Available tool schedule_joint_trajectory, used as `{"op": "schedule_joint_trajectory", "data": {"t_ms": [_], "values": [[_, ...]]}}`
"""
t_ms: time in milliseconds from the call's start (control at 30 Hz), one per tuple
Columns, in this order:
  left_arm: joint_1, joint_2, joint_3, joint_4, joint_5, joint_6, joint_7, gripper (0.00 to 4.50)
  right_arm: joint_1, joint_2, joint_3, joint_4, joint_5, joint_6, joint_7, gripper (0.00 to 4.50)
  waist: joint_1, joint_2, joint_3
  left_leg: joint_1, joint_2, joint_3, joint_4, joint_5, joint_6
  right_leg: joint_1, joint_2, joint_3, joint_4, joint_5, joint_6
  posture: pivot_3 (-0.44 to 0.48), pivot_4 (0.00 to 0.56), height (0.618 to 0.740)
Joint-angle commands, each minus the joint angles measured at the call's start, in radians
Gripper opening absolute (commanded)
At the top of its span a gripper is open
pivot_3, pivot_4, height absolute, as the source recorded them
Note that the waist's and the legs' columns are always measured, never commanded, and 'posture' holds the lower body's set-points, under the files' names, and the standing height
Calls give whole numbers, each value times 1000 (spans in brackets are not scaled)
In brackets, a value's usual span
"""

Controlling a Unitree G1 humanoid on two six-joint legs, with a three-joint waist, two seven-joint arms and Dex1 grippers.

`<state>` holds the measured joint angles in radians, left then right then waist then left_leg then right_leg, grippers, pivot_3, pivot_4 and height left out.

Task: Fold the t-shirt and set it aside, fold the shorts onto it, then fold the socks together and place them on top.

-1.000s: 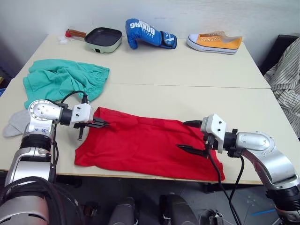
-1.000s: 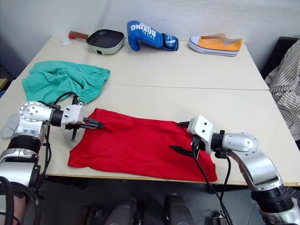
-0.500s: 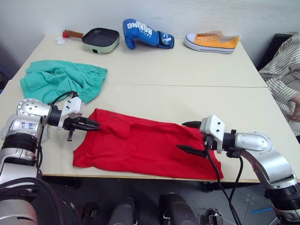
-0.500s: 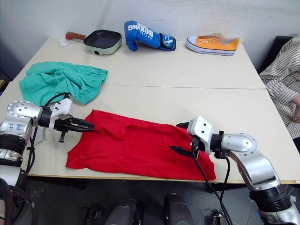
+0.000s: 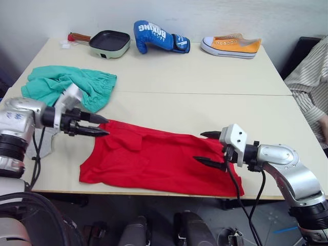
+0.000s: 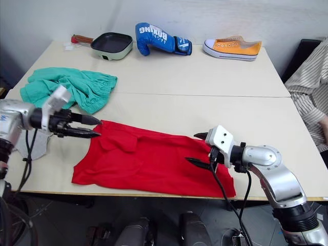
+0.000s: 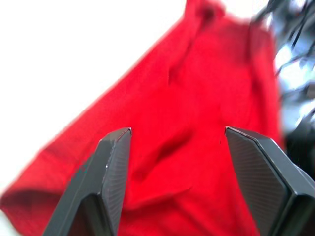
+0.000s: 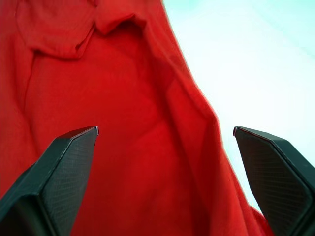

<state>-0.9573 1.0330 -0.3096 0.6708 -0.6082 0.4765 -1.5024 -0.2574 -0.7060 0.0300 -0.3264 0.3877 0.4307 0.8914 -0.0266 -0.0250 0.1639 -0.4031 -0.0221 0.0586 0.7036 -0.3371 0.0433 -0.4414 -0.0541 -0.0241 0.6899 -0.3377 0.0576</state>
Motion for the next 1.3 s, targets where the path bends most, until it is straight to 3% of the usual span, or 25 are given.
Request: {"op": "schedule_joint_trajectory", "data": {"t_ms": [33, 67, 167, 300, 400, 533, 733, 867, 1067, 1200, 1300], "values": [[-81, -61, 96, 70, -29, 113, -88, 2572, -45, 33, -44, -37, 52, 44, -43, 4500, 1, 0, 0, 0, 0, 0, 0, 0, 0, 0, 0, 0, 0, 0, 0, 0, 150, 740], [-93, -82, 114, 88, -17, 122, -72, 2256, -57, 44, -43, -32, 57, 55, -53, 4500, 1, 0, 0, 0, 0, 0, 1, 0, 0, 1, 0, 0, 0, 0, 0, 0, 150, 740], [-58, -136, 116, 77, 66, 42, -34, 1264, -112, 89, -31, 3, 57, 93, -96, 3865, 0, 0, 0, 0, 0, 0, 1, 0, 0, 1, 0, 0, 0, 0, 0, 0, 150, 740], [-7, -236, 114, 93, 190, -128, 35, 0, -185, 137, 15, 101, 10, 121, -132, 2415, -2, 0, 0, 0, 0, 0, 0, 0, 0, 0, 0, 0, 0, 0, 0, 0, 150, 740], [39, -267, 85, 69, 274, -220, 2, 0, -201, 142, 71, 160, -45, 116, -131, 1306, -2, 0, 0, 0, 0, 0, 0, 0, 0, -1, 0, 0, 0, 0, 0, 0, 150, 740], [66, -289, 31, 163, 452, -423, 74, 0, -177, 129, 127, 208, -107, 145, -140, 52, -1, 0, 0, -1, 0, 1, 0, 0, 0, -1, 0, 0, 0, 0, 0, 0, 150, 740], [52, -252, 3, 320, 613, -632, 110, 0, -76, 60, 108, 97, -74, 185, -62, 52, -1, 0, -1, 0, -1, 1, 0, 0, 0, -1, 0, 0, 0, 0, 0, 0, 150, 740], [17, -220, 24, 404, 642, -680, 99, 0, 8, -18, 69, 60, -84, 172, -40, 52, -4, 2, -2, 1, 0, 3, -1, 0, 0, -1, 0, 1, 0, 0, 0, 0, 150, 740], [-17, -219, 97, 340, 506, -548, -107, 0, -13, -11, -38, 14, 19, 227, -42, 52, -2, 1, -1, 10, 0, 4, -4, 0, 0, 8, 0, 1, -2, 0, 0, 0, 150, 740], [1, -216, 65, 163, 380, -382, -112, 0, -62, 1, -61, 29, 49, 266, -63, 52, 1, 1, -1, 10, 0, 1, -4, 0, 1, 10, 0, 1, -2, 0, 0, 0, 150, 740], [34, -208, 34, 74, 354, -344, -112, 0, -92, 24, -56, 72, 53, 290, -82, 52, 1, 1, -1, 10, 0, -2, -5, 0, 1, 11, 0, 1, -3, 0, 0, 0, 150, 740]]}}
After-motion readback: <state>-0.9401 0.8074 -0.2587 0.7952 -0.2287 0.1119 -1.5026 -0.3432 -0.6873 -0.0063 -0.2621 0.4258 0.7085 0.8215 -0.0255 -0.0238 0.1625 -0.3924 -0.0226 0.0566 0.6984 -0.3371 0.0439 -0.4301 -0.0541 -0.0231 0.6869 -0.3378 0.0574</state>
